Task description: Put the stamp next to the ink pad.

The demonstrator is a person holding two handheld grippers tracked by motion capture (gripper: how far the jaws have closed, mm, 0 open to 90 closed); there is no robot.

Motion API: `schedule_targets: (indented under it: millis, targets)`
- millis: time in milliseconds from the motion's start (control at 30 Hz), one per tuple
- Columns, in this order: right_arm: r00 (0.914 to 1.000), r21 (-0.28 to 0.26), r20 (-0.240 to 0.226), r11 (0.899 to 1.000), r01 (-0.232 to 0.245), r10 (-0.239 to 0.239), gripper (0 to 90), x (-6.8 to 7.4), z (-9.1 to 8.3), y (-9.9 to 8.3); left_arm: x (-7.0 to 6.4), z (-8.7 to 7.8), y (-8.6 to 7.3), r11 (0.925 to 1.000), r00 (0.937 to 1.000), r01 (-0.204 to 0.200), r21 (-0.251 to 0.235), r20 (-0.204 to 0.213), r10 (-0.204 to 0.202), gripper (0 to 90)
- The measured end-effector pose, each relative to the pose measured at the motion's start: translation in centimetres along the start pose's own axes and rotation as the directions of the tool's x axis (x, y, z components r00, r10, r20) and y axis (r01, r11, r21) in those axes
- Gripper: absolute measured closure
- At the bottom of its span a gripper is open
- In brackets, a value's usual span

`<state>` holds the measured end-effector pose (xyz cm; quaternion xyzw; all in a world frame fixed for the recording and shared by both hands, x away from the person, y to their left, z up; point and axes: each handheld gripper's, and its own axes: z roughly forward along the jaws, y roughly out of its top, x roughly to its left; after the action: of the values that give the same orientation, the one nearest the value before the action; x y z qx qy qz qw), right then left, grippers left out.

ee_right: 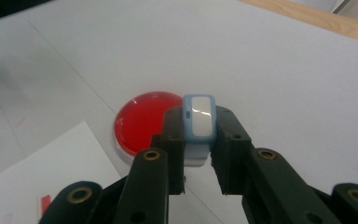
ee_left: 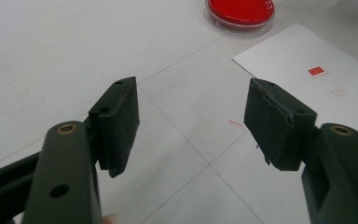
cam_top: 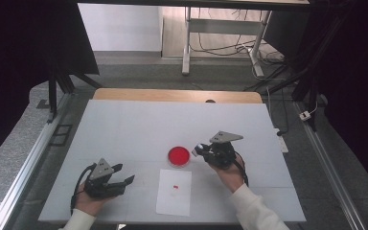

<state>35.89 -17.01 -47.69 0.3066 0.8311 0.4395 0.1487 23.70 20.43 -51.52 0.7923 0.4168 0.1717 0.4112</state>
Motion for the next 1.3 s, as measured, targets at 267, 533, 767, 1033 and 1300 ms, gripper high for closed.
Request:
schedule_targets:
  millis: [267,533,767,1033,1300]
  targets:
    - [0.9994,0.075,0.022,0.997,0.024,-0.025,74.8,-0.6,1.6,0.0,0.2,0.1,-0.1,0.9999,1.0,0.004,0.011,-0.003,-0.004,35.2]
    - [0.9984,0.125,0.051,0.992,0.019,-0.026,74.7,-1.2,2.7,-0.5,0.2,0.2,-0.1,0.9999,1.0,0.002,0.015,-0.003,-0.002,35.1]
    - [0.9978,0.135,0.052,0.99,0.035,-0.043,74.4,-1.2,3.0,-0.7,0.2,0.1,-0.1,0.9999,1.0,0.005,0.013,-0.004,-0.005,35.1]
    - [0.9971,0.128,0.054,0.991,0.046,-0.053,66.4,-1.0,3.1,-0.7,0.2,0.1,-0.1,0.9999,1.0,0.005,0.014,0.0,-0.005,35.1]
    - [0.9985,0.104,0.031,0.994,0.042,-0.045,50.7,-0.9,3.0,-0.7,0.2,0.1,-0.1,0.9999,1.0,0.004,0.015,-0.001,-0.004,35.0]
